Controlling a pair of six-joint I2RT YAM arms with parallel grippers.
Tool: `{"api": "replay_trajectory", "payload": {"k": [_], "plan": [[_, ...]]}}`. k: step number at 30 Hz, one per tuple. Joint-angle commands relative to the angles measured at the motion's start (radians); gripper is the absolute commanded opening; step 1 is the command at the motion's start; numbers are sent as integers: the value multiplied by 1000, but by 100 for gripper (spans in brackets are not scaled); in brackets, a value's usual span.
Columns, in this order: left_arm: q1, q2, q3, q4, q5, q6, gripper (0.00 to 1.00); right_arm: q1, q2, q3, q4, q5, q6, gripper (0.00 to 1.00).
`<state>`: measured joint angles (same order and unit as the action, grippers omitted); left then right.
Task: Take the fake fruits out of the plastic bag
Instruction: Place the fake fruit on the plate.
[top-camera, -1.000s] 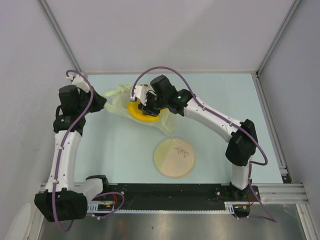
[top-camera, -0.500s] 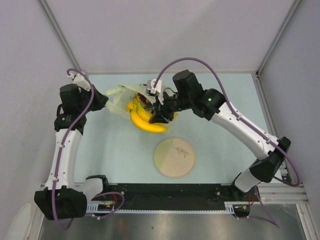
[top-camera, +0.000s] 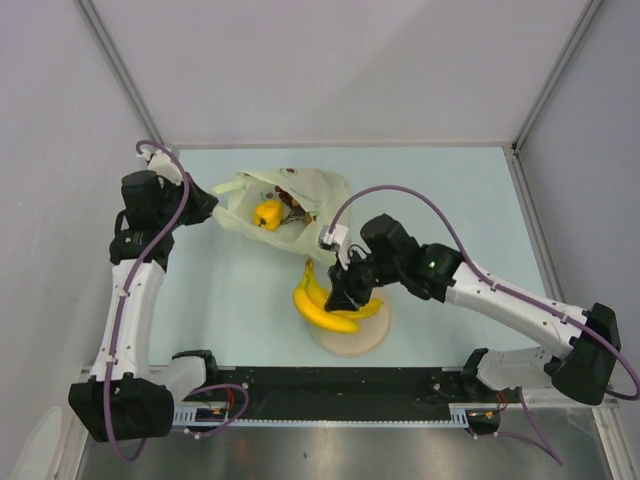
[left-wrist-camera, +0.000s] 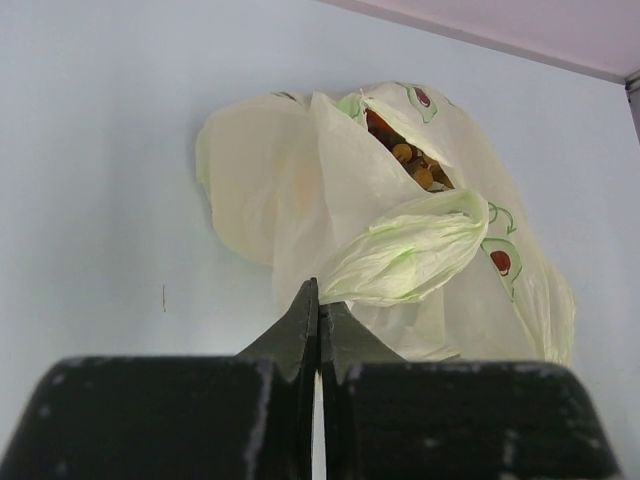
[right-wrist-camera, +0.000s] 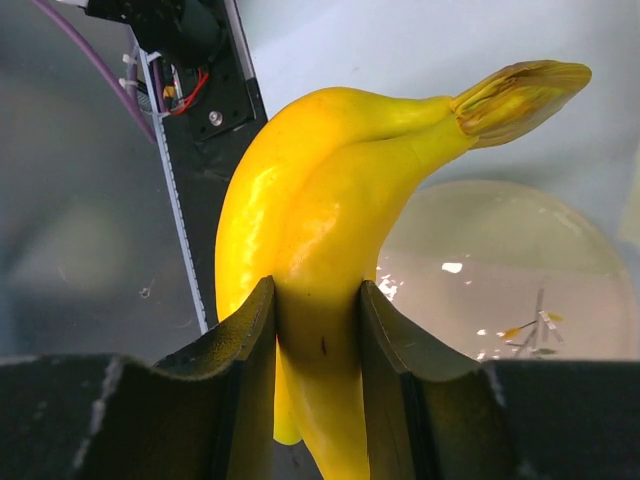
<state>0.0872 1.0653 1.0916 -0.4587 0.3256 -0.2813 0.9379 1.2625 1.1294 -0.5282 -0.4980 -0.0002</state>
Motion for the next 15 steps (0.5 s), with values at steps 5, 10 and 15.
{"api": "replay_trajectory", "payload": {"k": [5,10,15], "plan": [[-4,-74,-36,-14,15,-22,0,48,24,-192,312,185,264,2],[-4,-96,-55,-8,17,-27,0,44,89,-244,419,205,337,2],[-3,-84,-58,-5,20,-22,0,48,144,-270,493,161,414,2]]}}
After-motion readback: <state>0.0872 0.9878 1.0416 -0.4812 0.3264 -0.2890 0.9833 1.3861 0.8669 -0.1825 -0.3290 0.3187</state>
